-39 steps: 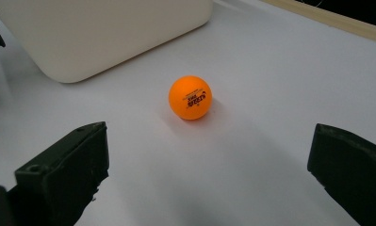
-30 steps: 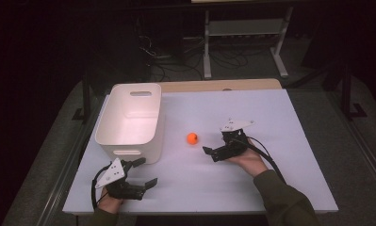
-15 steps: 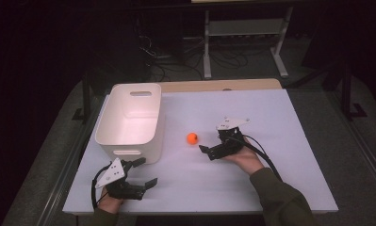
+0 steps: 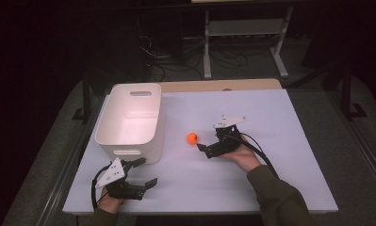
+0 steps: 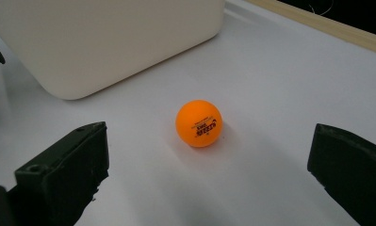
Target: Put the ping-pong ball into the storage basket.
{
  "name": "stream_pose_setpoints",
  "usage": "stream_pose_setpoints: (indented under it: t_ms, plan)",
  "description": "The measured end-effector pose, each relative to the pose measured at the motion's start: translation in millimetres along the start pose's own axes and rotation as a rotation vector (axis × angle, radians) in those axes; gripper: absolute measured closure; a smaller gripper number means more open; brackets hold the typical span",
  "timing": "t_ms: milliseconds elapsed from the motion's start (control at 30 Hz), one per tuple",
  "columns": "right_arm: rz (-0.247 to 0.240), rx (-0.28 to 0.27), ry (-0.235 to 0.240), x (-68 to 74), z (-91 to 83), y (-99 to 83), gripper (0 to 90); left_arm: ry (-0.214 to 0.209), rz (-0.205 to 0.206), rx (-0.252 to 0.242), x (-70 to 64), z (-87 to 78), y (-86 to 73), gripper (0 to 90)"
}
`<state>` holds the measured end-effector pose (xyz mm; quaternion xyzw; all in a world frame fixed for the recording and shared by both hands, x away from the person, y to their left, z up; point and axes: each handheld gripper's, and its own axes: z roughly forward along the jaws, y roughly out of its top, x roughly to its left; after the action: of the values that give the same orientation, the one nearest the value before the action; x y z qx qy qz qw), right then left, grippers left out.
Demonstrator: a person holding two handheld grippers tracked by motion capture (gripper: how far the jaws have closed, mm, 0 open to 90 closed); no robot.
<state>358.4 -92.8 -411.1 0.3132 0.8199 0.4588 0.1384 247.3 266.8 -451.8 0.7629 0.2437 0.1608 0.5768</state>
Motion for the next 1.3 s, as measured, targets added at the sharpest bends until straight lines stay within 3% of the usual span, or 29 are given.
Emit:
stream_pose_setpoints:
  t_ms: [1300]
  plan:
    - [-0.014, 0.007, 0.004, -2.5, 30.8, 26.5, 0.0, -0.002, 0.001, -0.004, -0.2, -0.4, -0.2, 14.0]
